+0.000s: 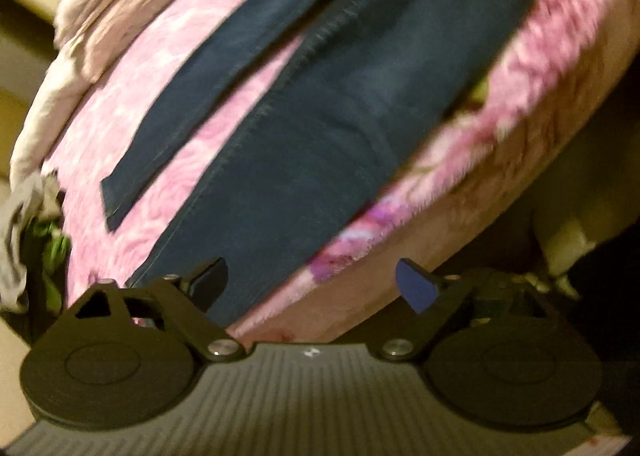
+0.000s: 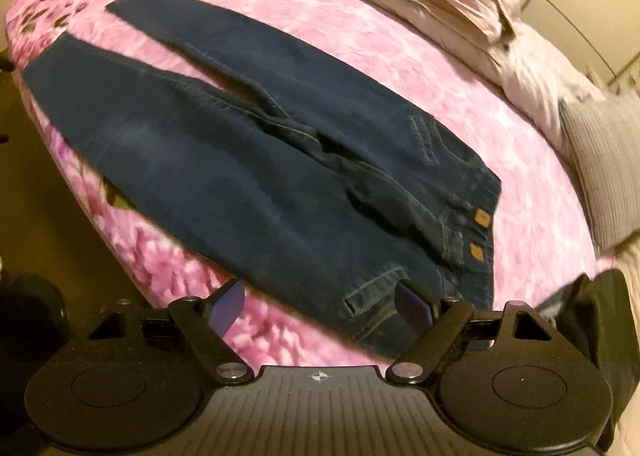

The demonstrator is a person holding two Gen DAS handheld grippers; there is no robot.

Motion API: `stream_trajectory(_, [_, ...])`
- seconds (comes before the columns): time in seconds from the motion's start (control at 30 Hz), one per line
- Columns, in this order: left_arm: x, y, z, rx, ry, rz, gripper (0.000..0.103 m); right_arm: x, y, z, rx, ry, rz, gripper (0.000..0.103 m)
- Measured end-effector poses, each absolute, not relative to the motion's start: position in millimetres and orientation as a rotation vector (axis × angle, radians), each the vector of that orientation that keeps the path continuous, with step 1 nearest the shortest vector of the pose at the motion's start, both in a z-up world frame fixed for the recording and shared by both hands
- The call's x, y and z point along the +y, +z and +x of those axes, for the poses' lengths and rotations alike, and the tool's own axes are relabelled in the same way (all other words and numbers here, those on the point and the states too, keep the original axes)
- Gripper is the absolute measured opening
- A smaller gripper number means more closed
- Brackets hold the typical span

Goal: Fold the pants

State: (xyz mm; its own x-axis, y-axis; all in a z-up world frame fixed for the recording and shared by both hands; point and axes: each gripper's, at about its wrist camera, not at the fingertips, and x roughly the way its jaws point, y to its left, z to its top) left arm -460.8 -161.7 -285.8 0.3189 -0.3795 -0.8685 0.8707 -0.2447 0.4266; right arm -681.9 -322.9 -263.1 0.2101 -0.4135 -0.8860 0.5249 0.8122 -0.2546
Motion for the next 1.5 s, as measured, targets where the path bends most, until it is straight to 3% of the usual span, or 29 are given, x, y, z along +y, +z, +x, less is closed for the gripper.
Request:
stream_trajectory(0.17, [-173,-322,-461,0.413,-1.328,1.386,0.068,-319,-294,-671,1.194,-0.603,0.077,0.067])
stream_trajectory(0.37, [-191,-351,-460,0.331,-1.359,1.424,0.044,-316,-325,-661,1.187,-0.575,0.081,0.066])
stream_trajectory(0.53, [-190,-366,-454,0.213,-1.367,1.511,0.042,-309,-343,-654,1.193,-0.542,0.052,0.066])
stream_trajectory(0.63, [-184,-366,-438,0.185,-1.333,1.545,0.036,-307,-352,-656,1.191,-0.522,0.005,0.066])
stream_trajectory(0.7, [-180,-365,-425,0.197,-1.307,1.549,0.02,-306,-360,-659,1.193,-0.515,-0.046,0.066])
stream_trajectory(0.8, [-178,-359,-415,0.199,-1.319,1.534,0.009,-305,-376,-668,1.202,-0.526,-0.14,0.066])
stream_trajectory(1.43, [-211,-285,-399,0.44,-1.222,1.267,0.005,-355,-444,-755,1.233,-0.668,-0.562,0.065])
stream_trajectory(1.5, [-215,-276,-399,0.437,-1.22,1.272,0.005,-362,-446,-765,1.252,-0.673,-0.58,0.06])
